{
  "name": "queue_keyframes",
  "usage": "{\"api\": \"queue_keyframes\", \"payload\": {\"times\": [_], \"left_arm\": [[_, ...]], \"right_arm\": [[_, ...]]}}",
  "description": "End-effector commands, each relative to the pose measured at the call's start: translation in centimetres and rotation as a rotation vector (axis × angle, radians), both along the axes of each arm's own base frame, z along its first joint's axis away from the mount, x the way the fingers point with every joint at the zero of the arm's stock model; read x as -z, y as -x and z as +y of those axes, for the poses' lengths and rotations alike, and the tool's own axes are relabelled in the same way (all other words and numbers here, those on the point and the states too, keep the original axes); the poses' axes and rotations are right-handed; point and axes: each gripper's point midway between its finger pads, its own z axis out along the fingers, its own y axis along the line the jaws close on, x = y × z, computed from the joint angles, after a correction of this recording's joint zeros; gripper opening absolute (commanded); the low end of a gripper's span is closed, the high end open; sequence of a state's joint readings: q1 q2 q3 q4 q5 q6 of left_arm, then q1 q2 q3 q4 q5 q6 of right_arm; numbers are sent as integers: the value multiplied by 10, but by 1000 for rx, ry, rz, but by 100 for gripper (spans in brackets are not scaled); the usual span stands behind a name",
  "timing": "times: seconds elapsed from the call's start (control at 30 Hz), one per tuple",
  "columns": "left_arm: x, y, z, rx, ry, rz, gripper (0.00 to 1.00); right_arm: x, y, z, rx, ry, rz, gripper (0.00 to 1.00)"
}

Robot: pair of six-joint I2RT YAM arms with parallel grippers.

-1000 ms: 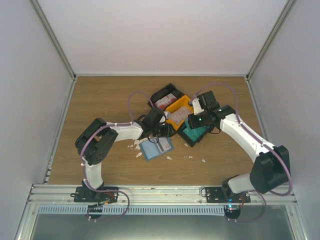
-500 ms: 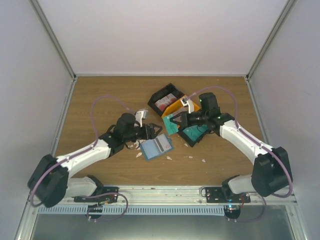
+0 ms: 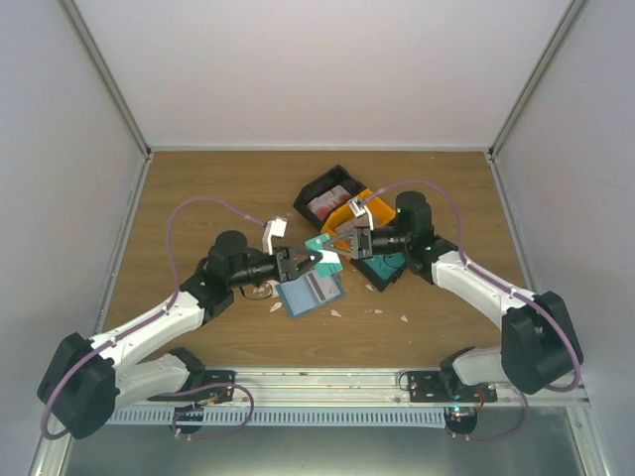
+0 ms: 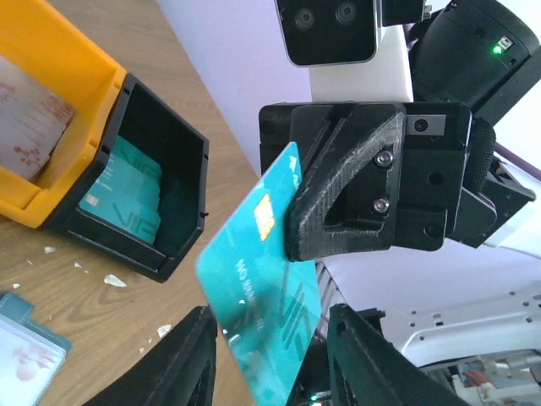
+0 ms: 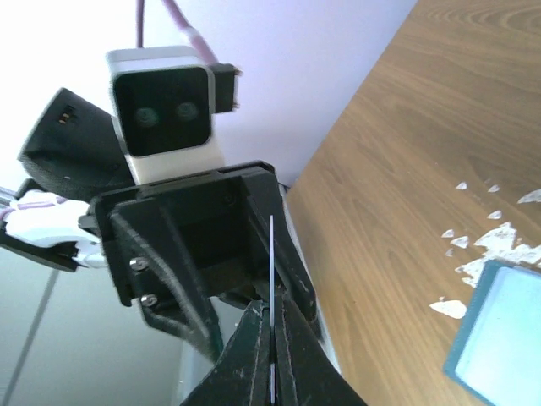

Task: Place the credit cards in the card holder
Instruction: Pick up the credit card from the storage box, then insert the credit card into the card holder.

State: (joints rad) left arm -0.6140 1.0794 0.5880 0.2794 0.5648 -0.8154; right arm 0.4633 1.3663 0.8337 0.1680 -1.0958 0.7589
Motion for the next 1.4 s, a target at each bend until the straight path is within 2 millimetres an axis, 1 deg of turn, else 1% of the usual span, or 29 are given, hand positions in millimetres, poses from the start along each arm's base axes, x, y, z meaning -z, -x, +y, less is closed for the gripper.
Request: {"api": "queue_keyframes", "payload": {"times": [0.0,0.1,0.23,0.27,0.3,0.33,0.37,0.4,0.43,0.47,0.5,0.57,0.63,0.7,0.83,0.93,1.1,1.2,1.37], "left_arm": [[-19,9,3,17,119,-43,34],[-18,10,1,35,122,-44,23],[-15,8,-1,38,116,-40,12],[-14,8,-1,40,113,-40,5],[-13,8,-1,39,109,-40,1],[-11,7,-1,37,103,-40,0],[-7,6,-1,27,88,-35,0],[-2,2,2,2,68,-27,0],[7,-2,5,-29,37,-7,0],[17,-6,9,-65,-2,14,0],[28,-10,14,-102,-39,38,0],[52,-13,25,-163,-108,95,0],[75,-13,35,-205,-158,151,0],[94,-11,42,-230,-187,202,0],[129,-4,48,-255,-218,318,0],[147,0,48,-252,-216,379,0],[161,0,46,-256,-217,435,0],[169,-1,49,-283,-230,467,0],[169,-1,49,-290,-211,478,0]], "right_arm": [[-25,14,1,-33,-94,-46,1],[-24,17,3,-36,-100,-43,0],[-24,19,3,-40,-103,-49,0],[-23,19,3,-38,-101,-51,1],[-21,17,3,-33,-92,-52,1],[-17,15,3,-20,-73,-53,4],[-9,10,2,8,-37,-55,11],[-2,4,1,43,9,-67,20],[8,-4,-2,89,64,-77,30],[19,-10,-6,133,126,-84,37],[30,-18,-11,181,193,-98,41],[58,-31,-24,274,344,-119,46],[85,-35,-33,319,482,-119,47],[107,-35,-37,347,609,-136,47],[143,-30,-40,361,827,-188,47],[166,-25,-40,330,923,-194,48],[190,-18,-29,253,1004,-213,48],[203,-19,-30,243,1057,-212,47],[216,-17,-35,237,1097,-195,41]]}}
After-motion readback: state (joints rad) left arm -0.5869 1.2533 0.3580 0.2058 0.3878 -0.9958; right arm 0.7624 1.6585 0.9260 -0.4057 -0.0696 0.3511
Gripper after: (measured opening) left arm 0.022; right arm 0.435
